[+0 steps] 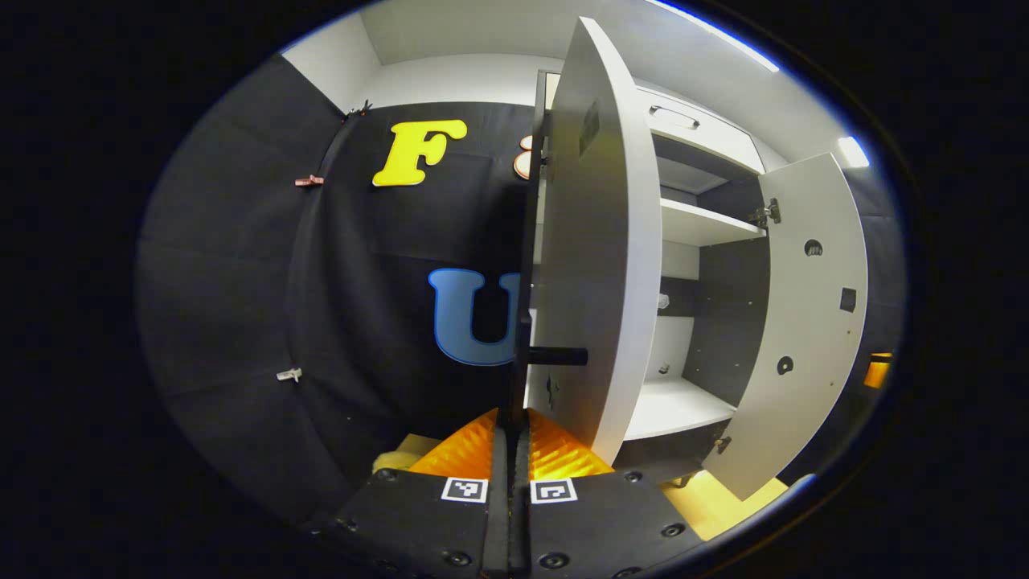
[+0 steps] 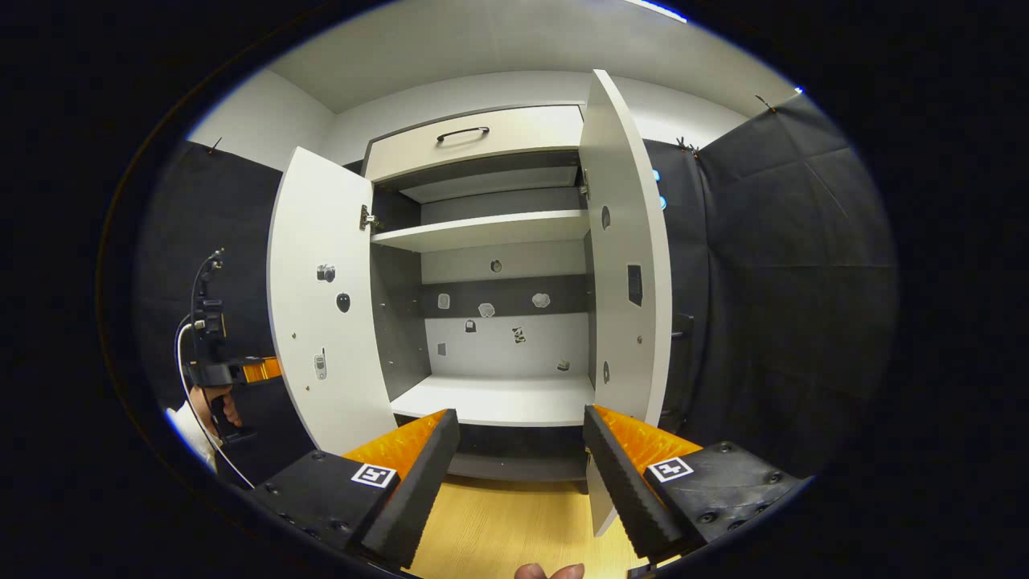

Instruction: Open the right door of the double-door shoe cabinet with the right hand, and open the left door with the left hand.

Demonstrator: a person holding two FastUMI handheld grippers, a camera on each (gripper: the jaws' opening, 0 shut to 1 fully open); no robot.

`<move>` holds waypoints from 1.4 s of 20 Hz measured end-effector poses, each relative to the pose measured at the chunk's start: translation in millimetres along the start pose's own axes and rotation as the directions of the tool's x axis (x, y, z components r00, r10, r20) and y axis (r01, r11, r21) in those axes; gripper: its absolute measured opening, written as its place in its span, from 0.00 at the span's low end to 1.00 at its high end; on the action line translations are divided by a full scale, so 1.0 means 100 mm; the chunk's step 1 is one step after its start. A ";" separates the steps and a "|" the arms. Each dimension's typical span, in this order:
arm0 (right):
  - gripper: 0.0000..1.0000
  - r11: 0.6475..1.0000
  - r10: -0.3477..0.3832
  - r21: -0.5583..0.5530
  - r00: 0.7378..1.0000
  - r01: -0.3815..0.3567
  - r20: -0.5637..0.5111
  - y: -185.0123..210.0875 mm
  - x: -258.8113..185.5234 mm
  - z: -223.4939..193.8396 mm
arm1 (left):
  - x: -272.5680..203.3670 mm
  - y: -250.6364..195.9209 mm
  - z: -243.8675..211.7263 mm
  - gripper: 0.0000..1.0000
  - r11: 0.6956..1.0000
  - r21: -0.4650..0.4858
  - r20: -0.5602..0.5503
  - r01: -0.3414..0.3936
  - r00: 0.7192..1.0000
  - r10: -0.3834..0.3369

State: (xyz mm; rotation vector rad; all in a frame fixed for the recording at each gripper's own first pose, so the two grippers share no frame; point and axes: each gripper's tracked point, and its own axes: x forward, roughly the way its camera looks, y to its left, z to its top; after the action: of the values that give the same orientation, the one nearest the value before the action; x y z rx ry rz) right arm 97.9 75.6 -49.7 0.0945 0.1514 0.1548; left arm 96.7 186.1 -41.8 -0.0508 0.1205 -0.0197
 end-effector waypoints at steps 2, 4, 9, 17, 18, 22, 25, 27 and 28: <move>0.97 1.000 0.002 -0.005 1.000 -0.002 0.001 0.03 0.02 -0.01 | -0.01 0.04 0.00 0.02 0.999 -0.011 0.002 0.030 1.000 -0.030; 0.97 1.000 0.003 -0.001 1.000 -0.003 -0.002 0.04 0.04 -0.02 | -0.01 0.06 0.00 0.05 0.999 -0.022 0.006 0.046 0.999 -0.046; 0.97 1.000 0.001 0.005 1.000 -0.001 -0.004 0.05 0.08 -0.04 | -0.02 0.06 0.00 0.07 0.997 -0.029 0.013 0.074 0.997 -0.073; 0.97 1.000 -0.008 0.007 1.000 0.008 -0.006 0.00 0.08 -0.06 | -0.09 0.07 0.04 0.07 0.998 0.006 0.016 0.058 0.998 -0.058; 0.97 1.000 -0.008 0.007 1.000 0.008 -0.006 -0.01 0.07 -0.06 | -0.13 0.07 0.05 0.07 0.999 0.009 0.015 0.049 0.999 -0.049; 0.97 1.000 -0.012 0.016 1.000 0.012 -0.004 -0.05 0.06 -0.07 | -0.39 0.07 0.07 0.08 1.000 0.020 0.030 -0.002 1.000 0.002; 0.97 0.999 -0.015 0.028 1.000 0.016 -0.006 -0.09 0.06 -0.07 | -0.54 0.07 0.06 0.07 0.999 0.033 0.029 -0.035 0.999 0.034; 0.97 0.999 -0.013 0.033 1.000 0.014 -0.006 -0.10 0.06 -0.07 | -0.65 0.02 0.08 0.10 0.999 0.032 0.033 -0.041 0.999 0.040; 0.97 0.999 -0.013 0.033 1.000 0.013 -0.007 -0.10 0.05 -0.07 | -0.71 -0.01 0.10 0.13 0.999 0.028 0.034 -0.039 0.999 0.039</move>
State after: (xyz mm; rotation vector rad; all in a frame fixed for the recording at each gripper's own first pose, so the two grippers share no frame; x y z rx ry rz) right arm 103.3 67.4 -58.5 0.1263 0.1613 0.1397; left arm 27.9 187.6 -23.8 -0.0197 0.0879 0.0183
